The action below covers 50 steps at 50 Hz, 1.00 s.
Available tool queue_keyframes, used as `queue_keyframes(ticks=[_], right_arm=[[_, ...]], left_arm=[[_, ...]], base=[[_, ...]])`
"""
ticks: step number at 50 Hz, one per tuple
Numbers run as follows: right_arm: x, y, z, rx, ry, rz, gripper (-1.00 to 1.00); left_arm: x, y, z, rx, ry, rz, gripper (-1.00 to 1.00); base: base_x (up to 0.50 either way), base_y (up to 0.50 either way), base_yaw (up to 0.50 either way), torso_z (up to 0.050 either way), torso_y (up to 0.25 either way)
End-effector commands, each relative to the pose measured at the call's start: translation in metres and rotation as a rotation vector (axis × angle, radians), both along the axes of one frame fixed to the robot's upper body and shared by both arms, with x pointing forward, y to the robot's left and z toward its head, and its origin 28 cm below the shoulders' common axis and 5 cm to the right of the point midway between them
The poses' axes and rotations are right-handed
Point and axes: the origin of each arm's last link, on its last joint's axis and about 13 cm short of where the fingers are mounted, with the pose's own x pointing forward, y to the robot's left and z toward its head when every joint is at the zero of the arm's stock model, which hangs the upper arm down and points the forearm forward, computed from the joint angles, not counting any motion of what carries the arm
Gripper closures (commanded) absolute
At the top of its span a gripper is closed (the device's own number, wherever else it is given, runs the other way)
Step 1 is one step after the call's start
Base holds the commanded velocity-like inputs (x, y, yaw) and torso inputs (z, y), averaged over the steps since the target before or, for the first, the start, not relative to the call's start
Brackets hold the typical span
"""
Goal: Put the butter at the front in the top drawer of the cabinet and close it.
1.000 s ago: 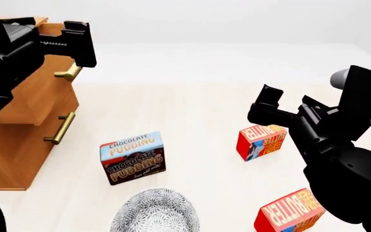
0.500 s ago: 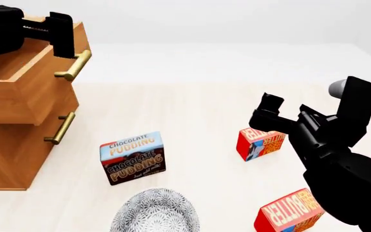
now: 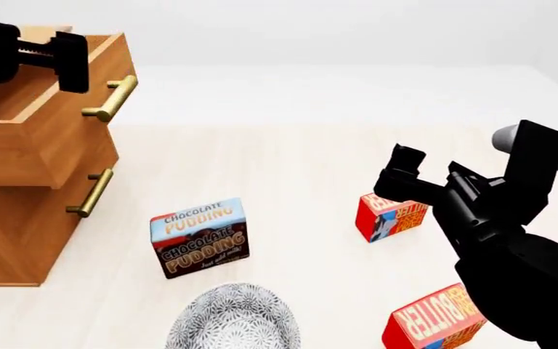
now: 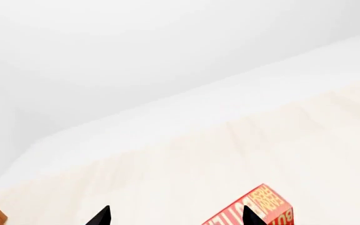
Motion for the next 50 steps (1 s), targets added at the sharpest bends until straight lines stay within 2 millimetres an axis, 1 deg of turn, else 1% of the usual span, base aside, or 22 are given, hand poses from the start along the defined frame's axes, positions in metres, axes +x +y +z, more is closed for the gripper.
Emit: queue_keyframes(ticks=[1, 11, 18, 30, 50], right_arm=[[0.000, 0.001, 0.000, -0.003, 0.003, -0.001, -1.00], [-0.001, 0.002, -0.001, -0.007, 0.007, -0.003, -1.00], [0.000, 0.002, -0.002, -0.006, 0.014, -0.006, -1.00], [0.002, 0.003, -0.003, -0.008, 0.022, -0.005, -1.00], [0.005, 0.009, -0.004, -0.019, 0.041, 0.000, -1.00]], left_arm=[[0.005, 0.005, -0.007, 0.025, 0.031, -0.001, -1.00], [0.007, 0.007, -0.015, 0.038, 0.051, -0.007, -1.00], [0.007, 0.008, -0.017, 0.038, 0.059, -0.021, -1.00], [0.011, 0.008, -0.026, 0.005, 0.086, -0.067, -1.00], [0.016, 0.015, -0.042, -0.038, 0.110, -0.069, -1.00]], base=[[0.00, 0.00, 0.00, 0.000, 0.000], [0.00, 0.00, 0.00, 0.000, 0.000], [0.00, 0.00, 0.00, 0.000, 0.000], [0.00, 0.00, 0.00, 0.000, 0.000], [0.00, 0.00, 0.00, 0.000, 0.000]])
